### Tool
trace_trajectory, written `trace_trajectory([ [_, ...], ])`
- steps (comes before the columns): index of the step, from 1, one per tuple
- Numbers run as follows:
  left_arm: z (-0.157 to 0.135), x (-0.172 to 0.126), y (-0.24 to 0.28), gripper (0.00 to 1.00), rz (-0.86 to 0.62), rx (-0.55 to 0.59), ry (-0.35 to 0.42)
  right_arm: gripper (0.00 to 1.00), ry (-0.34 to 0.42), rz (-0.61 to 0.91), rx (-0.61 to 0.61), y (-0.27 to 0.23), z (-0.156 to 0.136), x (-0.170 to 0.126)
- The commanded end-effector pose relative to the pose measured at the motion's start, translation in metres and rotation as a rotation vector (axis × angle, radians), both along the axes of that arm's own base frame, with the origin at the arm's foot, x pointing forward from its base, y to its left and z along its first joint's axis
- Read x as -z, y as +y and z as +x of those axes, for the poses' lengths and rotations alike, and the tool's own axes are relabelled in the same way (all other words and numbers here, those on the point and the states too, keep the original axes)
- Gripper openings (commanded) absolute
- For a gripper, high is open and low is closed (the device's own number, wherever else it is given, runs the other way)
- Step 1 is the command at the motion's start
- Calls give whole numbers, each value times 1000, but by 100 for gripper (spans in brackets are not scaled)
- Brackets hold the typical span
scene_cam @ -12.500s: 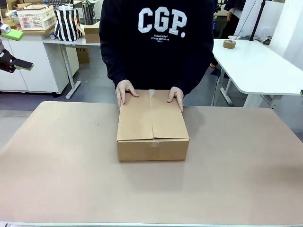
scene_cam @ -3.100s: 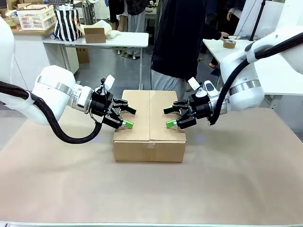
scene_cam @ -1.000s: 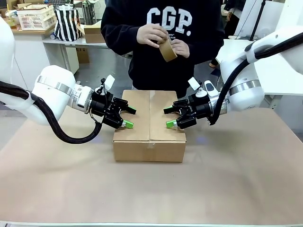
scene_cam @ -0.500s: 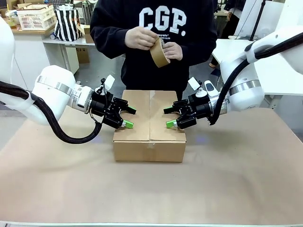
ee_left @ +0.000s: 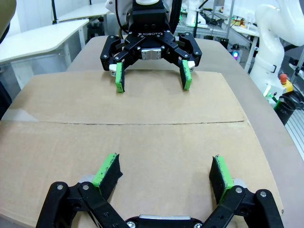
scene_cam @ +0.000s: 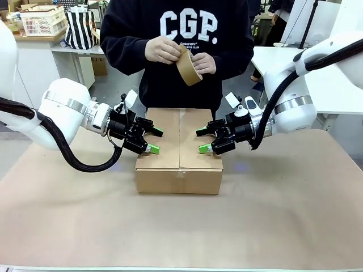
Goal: Pack the gift set into the box.
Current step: Press and hold the closed box until the human finishes sealing it.
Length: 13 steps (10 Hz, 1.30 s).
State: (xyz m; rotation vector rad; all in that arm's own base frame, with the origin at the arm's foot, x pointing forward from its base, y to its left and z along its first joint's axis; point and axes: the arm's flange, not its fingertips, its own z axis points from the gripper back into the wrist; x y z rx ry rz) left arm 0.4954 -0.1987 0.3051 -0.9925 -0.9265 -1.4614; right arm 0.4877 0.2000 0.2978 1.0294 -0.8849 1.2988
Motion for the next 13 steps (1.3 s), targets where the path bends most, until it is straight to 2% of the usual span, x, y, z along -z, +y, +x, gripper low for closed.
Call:
trace_trajectory([
  [1, 0, 2, 0, 100, 5, -1, 0, 100, 3, -3, 3, 0, 0, 2],
  [13, 0, 2, 0, 100, 5, -1, 0, 100, 3, -3, 3, 0, 0, 2],
])
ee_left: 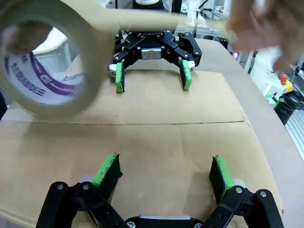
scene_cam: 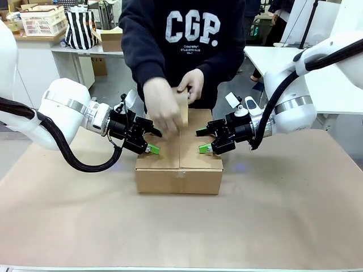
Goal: Pack the gift set into the box.
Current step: Press and hold the closed box until the human finishes sealing it.
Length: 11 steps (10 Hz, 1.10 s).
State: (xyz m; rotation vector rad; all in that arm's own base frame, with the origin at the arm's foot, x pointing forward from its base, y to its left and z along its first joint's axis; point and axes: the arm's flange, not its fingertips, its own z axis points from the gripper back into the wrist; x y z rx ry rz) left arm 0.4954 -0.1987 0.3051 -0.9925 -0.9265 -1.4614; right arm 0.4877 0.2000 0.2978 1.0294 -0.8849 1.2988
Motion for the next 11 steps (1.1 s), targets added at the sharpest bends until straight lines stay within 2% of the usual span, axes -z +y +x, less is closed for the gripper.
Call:
trace_trajectory([
  [1, 0, 2, 0, 100, 5, -1, 0, 100, 3, -3, 3, 0, 0, 2],
  [11, 0, 2, 0, 100, 5, -1, 0, 100, 3, -3, 3, 0, 0, 2],
])
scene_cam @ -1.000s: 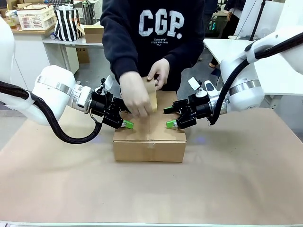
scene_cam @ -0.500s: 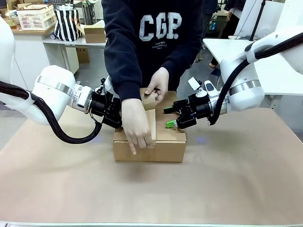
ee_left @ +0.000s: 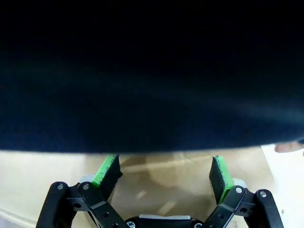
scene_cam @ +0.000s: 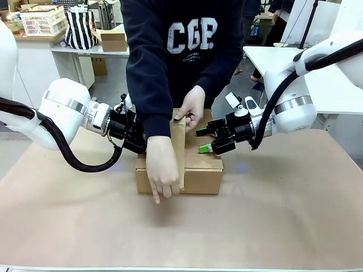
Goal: Pack the gift set into the box.
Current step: Press and hold the closed box until the human finishes sealing it.
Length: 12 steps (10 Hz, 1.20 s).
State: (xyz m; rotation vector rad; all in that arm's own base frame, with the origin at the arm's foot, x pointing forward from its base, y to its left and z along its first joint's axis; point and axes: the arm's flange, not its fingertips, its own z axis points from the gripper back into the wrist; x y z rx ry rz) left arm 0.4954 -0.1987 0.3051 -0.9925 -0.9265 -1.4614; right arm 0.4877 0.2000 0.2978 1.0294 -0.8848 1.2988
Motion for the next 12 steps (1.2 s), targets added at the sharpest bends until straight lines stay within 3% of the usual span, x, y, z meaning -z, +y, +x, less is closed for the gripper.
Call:
trace_trajectory([
  [1, 0, 2, 0, 100, 5, -1, 0, 100, 3, -3, 3, 0, 0, 2],
  [12, 0, 2, 0, 100, 5, -1, 0, 100, 3, -3, 3, 0, 0, 2],
])
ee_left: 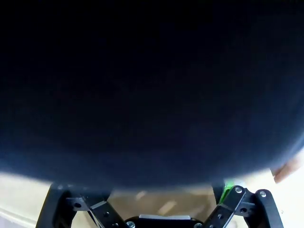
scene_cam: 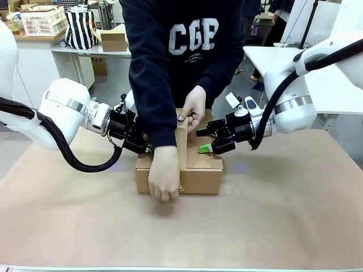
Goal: Pack the gift set into the box.
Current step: Press and hold the closed box until the human finishes sealing it.
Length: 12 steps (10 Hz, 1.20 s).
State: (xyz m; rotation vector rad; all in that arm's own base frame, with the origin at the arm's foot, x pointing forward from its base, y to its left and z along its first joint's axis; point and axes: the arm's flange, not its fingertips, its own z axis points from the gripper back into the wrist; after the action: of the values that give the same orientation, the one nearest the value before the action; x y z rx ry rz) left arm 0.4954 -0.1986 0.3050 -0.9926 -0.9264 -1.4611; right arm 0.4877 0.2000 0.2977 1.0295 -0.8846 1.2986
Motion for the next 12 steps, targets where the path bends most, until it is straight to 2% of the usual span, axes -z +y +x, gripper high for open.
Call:
trace_trajectory([
  [1, 0, 2, 0, 100, 5, -1, 0, 100, 3, -3, 3, 0, 0, 2],
  [12, 0, 2, 0, 100, 5, -1, 0, 100, 3, -3, 3, 0, 0, 2],
])
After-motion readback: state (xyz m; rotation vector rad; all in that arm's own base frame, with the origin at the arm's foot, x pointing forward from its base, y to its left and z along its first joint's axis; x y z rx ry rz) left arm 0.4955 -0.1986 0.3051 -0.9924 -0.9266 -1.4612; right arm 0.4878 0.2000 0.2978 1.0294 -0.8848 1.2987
